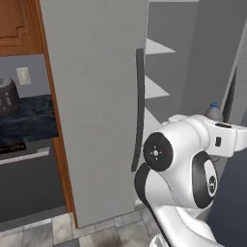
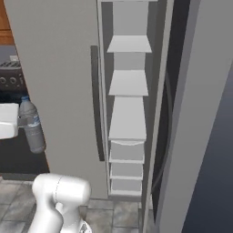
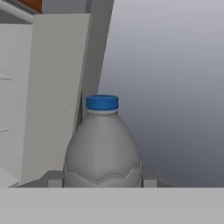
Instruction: Take the bottled waters from the counter and place them in the freezer to freeze. Close the freezer door after placing the bottles.
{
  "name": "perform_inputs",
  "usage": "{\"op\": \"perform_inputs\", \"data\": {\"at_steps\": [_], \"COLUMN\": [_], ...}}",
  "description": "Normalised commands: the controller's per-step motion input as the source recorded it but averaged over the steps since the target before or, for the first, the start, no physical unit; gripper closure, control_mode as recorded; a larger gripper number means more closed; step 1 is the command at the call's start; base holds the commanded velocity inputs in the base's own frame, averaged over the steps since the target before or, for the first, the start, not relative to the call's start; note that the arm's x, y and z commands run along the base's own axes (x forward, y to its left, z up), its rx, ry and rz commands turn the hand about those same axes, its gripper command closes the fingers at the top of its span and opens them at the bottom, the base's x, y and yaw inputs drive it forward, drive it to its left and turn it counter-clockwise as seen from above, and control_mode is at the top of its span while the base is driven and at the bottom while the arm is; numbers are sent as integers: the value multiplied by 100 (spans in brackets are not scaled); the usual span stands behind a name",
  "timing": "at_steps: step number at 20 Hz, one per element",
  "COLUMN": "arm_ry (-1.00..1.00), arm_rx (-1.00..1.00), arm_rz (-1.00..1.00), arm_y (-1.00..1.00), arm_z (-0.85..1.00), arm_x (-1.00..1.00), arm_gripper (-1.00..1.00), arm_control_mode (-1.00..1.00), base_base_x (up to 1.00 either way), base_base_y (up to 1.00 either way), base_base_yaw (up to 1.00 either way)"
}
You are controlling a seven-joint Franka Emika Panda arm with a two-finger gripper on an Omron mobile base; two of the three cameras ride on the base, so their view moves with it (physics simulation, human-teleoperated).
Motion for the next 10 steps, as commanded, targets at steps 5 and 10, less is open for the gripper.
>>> {"op": "perform_inputs", "data": {"at_steps": [5, 10], "arm_ry": [0, 0], "arm_rx": [0, 0], "arm_rz": [0, 0], "arm_y": [0, 0], "arm_z": [0, 0], "arm_x": [0, 0], "arm_gripper": [100, 100], "arm_control_mode": [100, 100], "base_base_x": [32, 47], "base_base_y": [-27, -16], "base_base_yaw": [-23, -7]}}
